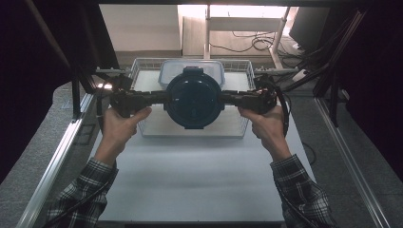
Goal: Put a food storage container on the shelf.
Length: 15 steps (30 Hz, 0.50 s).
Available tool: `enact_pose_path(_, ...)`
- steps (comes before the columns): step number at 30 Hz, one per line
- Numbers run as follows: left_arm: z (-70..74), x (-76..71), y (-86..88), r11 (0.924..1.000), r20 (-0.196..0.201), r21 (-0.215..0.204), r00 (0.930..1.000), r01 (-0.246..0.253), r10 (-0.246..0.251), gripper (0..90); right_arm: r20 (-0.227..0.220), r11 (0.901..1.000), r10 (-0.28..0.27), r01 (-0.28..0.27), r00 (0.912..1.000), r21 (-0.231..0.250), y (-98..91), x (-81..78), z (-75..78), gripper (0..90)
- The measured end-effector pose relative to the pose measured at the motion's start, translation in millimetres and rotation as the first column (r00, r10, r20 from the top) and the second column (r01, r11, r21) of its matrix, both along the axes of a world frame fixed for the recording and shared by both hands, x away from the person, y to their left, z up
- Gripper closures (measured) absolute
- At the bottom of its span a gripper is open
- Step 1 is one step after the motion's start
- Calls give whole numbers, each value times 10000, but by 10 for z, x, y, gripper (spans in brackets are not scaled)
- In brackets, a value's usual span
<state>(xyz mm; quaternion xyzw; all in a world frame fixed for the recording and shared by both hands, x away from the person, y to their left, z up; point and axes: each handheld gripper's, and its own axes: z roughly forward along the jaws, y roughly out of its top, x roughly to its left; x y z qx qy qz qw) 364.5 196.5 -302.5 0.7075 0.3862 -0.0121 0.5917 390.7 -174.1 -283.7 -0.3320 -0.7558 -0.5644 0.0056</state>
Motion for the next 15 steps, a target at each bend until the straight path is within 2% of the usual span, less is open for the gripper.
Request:
enact_pose_path(9,248,207,96,9999,133,-86,9998,-126,128,579,155,10000,-17,15,9999,92,94,206,250,579)
enact_pose_path(15,379,346,149,9993,122,-289,9996,-250,253,578,286,9998,-68,63,9996,178,155,358,407,579)
